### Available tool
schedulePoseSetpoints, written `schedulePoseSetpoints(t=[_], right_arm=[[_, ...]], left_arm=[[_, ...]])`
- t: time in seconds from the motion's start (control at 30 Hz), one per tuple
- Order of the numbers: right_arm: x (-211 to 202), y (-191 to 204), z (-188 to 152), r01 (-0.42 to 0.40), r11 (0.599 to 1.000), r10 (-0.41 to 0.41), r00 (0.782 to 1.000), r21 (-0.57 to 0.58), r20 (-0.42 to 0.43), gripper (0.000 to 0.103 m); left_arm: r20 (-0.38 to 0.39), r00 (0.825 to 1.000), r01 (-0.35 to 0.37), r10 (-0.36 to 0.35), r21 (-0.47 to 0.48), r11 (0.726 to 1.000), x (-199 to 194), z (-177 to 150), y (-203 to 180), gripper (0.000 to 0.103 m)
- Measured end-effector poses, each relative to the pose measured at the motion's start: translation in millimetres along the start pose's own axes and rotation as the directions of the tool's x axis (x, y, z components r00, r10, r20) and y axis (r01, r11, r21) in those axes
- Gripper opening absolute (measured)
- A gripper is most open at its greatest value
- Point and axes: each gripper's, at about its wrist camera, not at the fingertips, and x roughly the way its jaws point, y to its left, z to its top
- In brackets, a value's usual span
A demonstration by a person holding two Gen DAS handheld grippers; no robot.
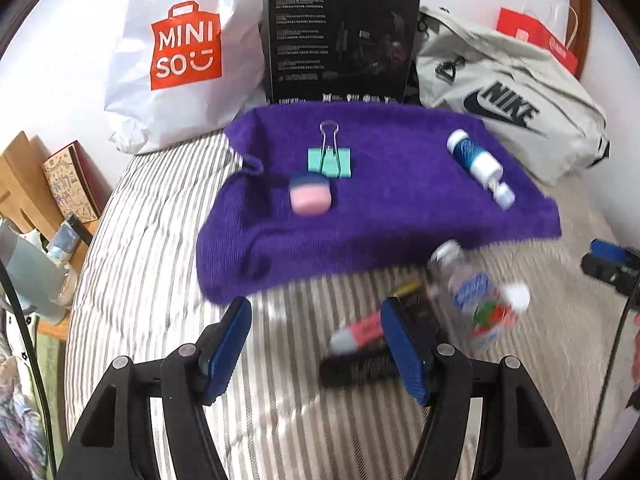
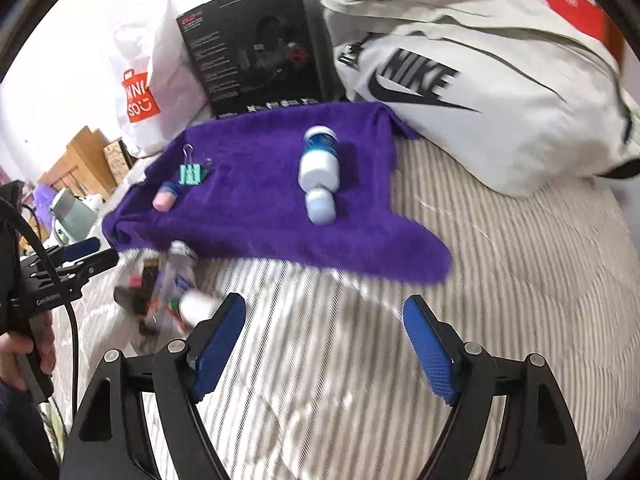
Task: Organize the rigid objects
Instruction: 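Grasp the pink tube with the left tool while the right tool reaches toward the white roll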
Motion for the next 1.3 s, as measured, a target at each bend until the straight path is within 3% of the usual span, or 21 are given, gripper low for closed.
schedulePoseSetpoints(t=[0.2,0.93,1.03,1.2,1.3], right_arm=[[-15.8,-7.7,-24.4,0.022,0.999,-0.021,1.0,0.049,-0.013,0.081],[-25.8,-3.0,-61.2,0.005,0.995,-0.004,1.0,0.098,-0.009,0.081],[-23.5,-3.4,-62.4,0.004,0.995,-0.003,1.0,0.1,-0.015,0.081],[-19.5,-4.3,-62.3,0.006,0.995,-0.004,1.0,0.101,-0.023,0.081],[-15.8,-3.9,-62.2,0.012,0.995,-0.008,0.999,0.101,-0.032,0.081]], left_arm=[[-0.015,0.999,0.033,-0.034,-0.007,0.999,10.5,-7.7,4.2,0.065],[-0.037,0.999,0.038,-0.031,0.203,0.978,31.1,-14.1,-34.0,0.066],[-0.035,0.998,0.054,-0.047,0.237,0.97,32.6,-10.3,-39.6,0.059],[-0.04,0.995,0.099,-0.091,0.271,0.957,33.0,-9.0,-50.3,0.033],[-0.039,0.995,0.099,-0.091,0.284,0.954,31.4,-11.4,-54.8,0.025]])
